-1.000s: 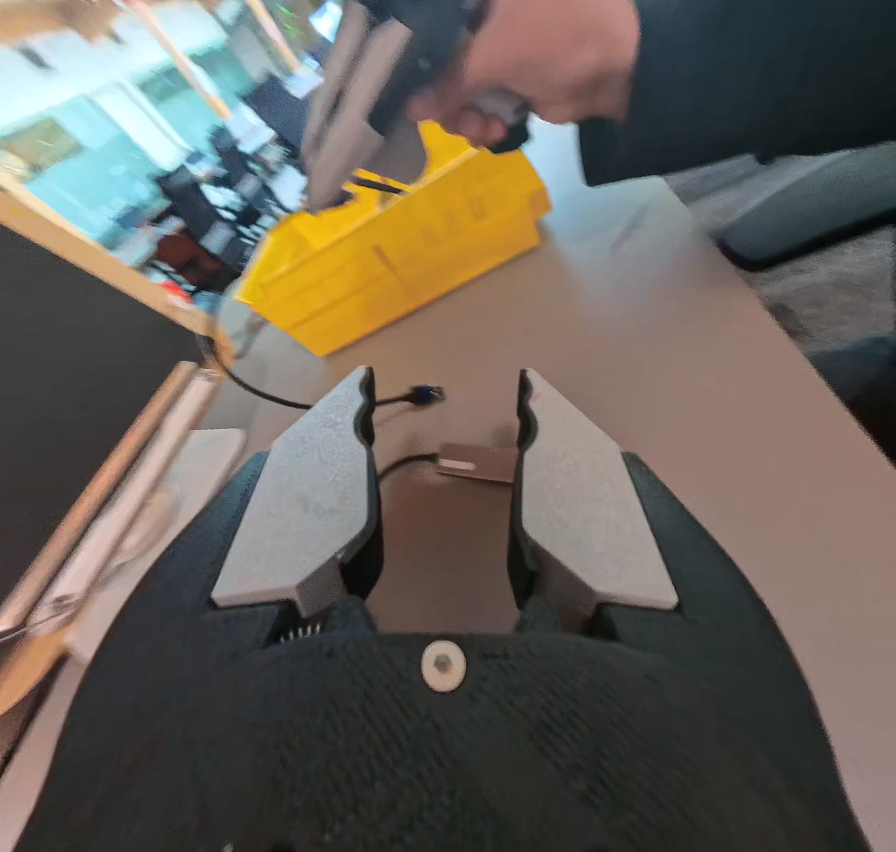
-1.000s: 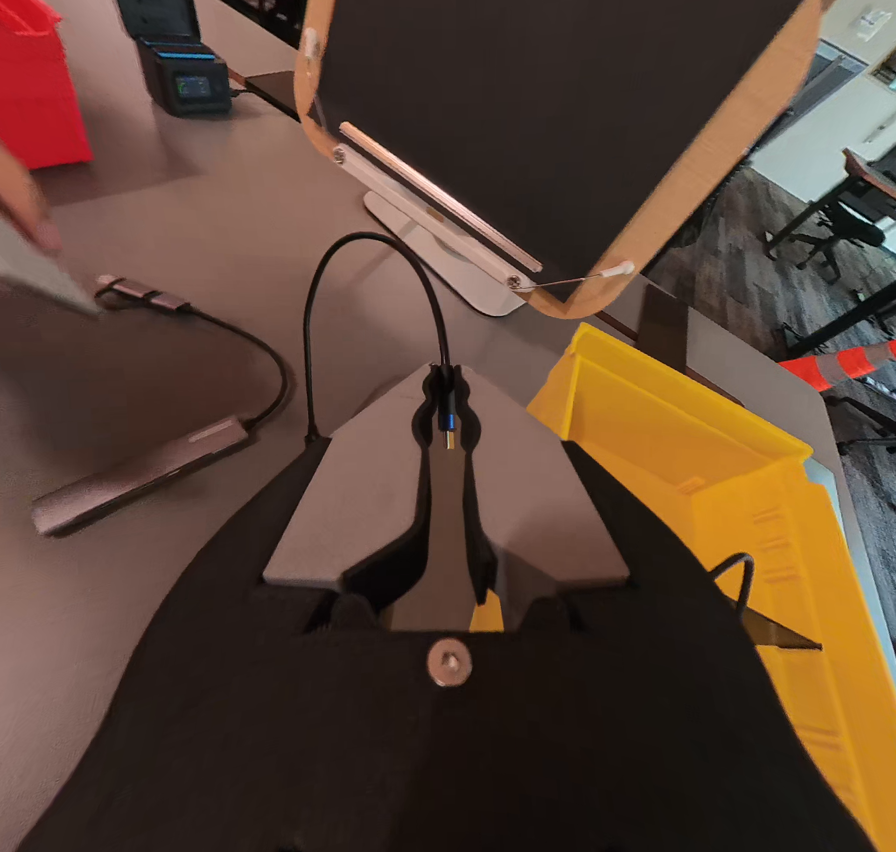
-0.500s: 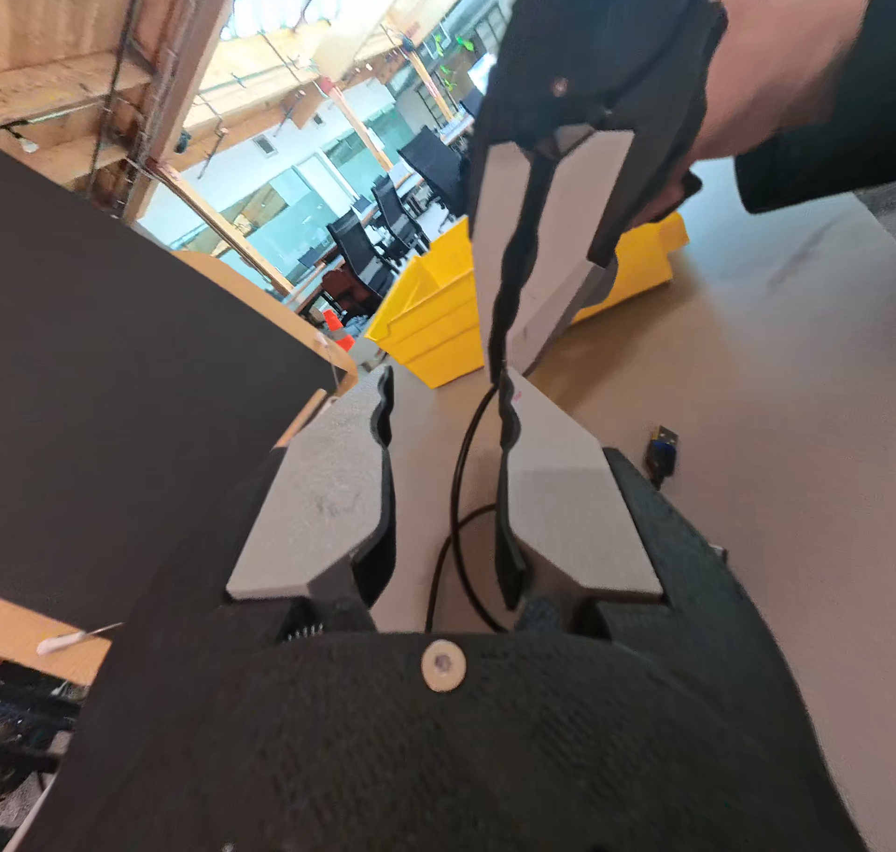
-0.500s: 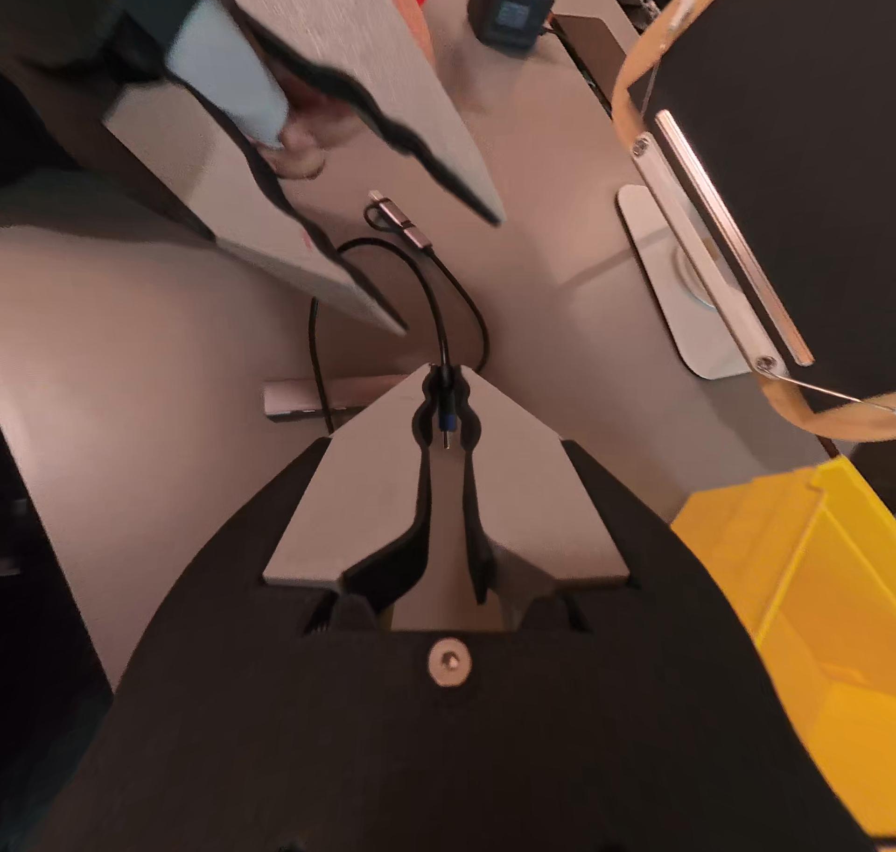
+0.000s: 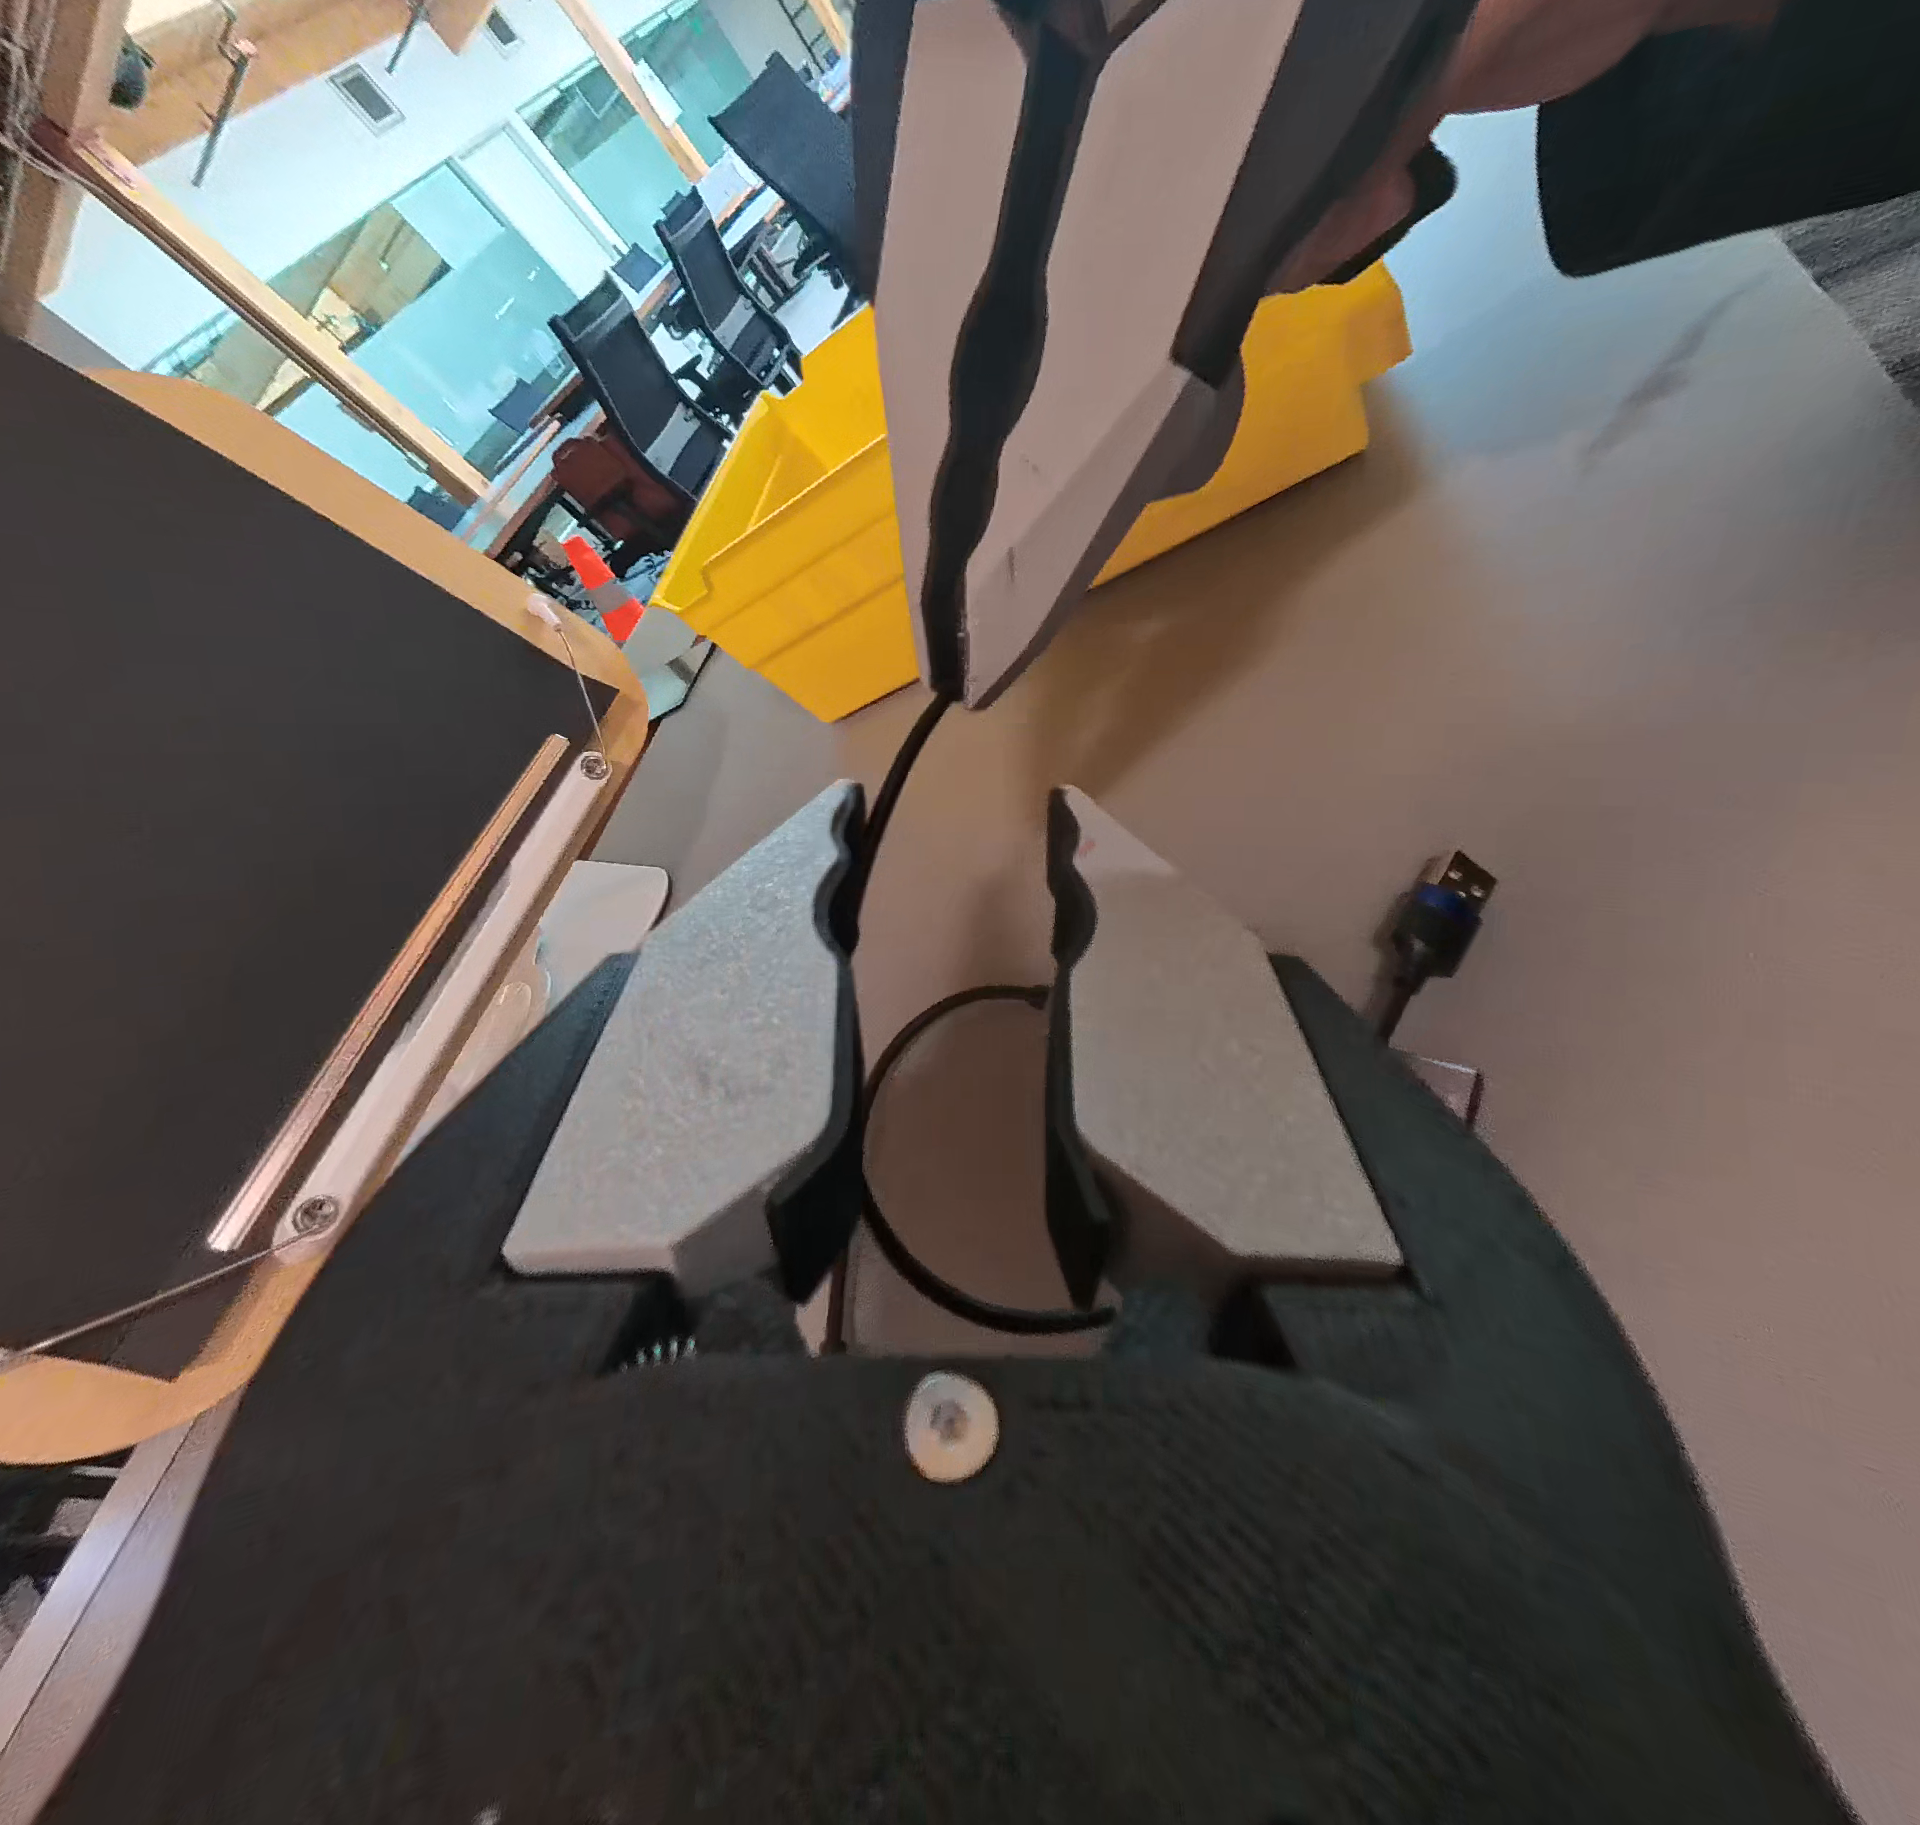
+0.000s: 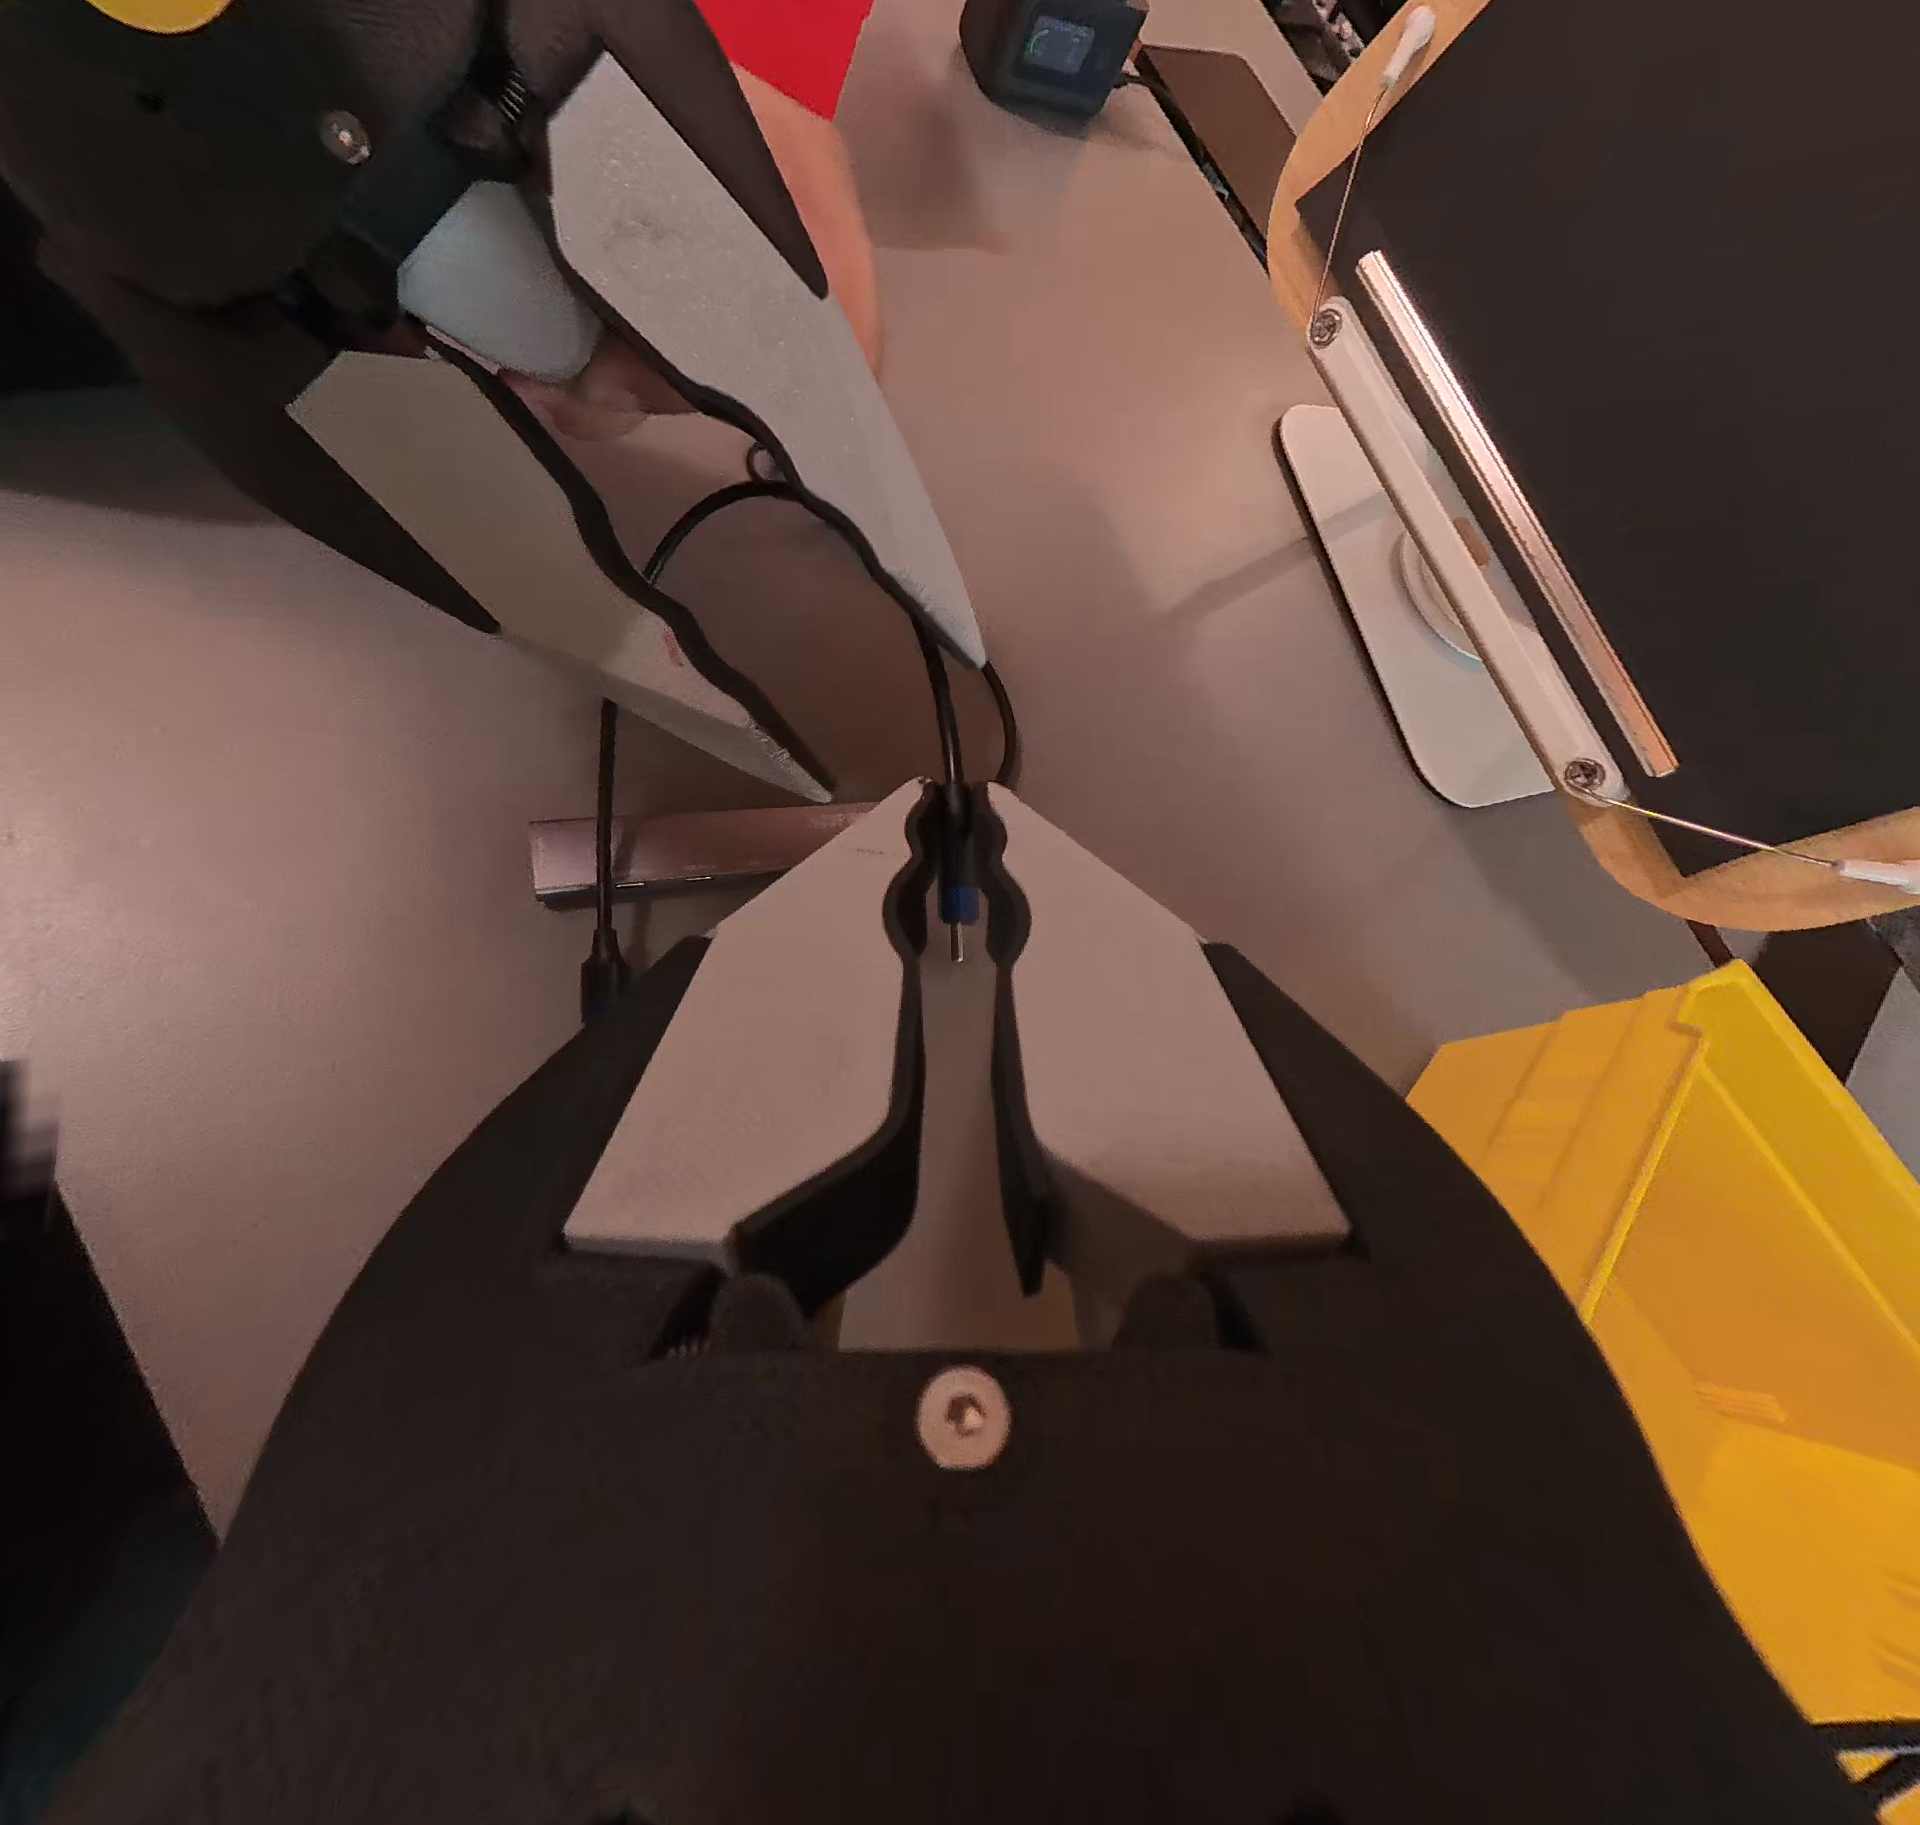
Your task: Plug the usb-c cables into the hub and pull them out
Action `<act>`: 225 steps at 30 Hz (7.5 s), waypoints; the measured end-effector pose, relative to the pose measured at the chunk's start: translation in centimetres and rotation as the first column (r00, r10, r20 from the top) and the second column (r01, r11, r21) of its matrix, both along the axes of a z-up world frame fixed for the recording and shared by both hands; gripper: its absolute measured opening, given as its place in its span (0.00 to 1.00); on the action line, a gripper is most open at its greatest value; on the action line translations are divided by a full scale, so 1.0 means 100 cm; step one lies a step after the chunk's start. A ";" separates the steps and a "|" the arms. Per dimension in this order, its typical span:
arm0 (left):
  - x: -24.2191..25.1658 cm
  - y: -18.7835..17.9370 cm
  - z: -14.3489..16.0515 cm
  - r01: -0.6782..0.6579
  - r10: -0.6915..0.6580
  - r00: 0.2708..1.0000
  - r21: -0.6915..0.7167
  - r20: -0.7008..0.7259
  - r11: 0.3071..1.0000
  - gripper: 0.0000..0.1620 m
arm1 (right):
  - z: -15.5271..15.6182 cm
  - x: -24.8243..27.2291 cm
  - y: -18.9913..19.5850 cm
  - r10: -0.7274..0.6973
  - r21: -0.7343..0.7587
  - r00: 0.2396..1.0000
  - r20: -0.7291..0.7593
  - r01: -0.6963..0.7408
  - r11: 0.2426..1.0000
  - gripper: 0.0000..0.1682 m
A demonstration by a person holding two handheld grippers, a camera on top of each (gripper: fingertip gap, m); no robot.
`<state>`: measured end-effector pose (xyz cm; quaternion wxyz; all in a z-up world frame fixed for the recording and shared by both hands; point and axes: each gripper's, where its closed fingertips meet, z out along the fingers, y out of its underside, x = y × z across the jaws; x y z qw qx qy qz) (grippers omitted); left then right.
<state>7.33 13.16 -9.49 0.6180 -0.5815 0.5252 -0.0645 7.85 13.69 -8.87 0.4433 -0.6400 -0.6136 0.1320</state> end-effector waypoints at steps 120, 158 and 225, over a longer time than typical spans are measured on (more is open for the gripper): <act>-0.016 -0.032 -0.097 0.008 -0.114 0.987 -0.680 -0.111 0.733 0.16 | -0.097 -0.010 -0.037 -0.078 -0.729 0.995 -0.070 0.003 0.685 0.18; -0.002 0.015 -0.027 -0.006 0.088 0.956 0.280 -0.279 0.960 0.05 | -0.021 -0.015 -0.021 -0.239 -0.833 0.834 -0.497 -0.382 0.400 0.17; -0.035 -0.008 -0.001 0.028 -0.024 0.995 0.036 -0.094 0.999 0.05 | -0.019 -0.032 -0.006 0.233 -0.006 0.967 -0.098 -0.235 0.972 0.01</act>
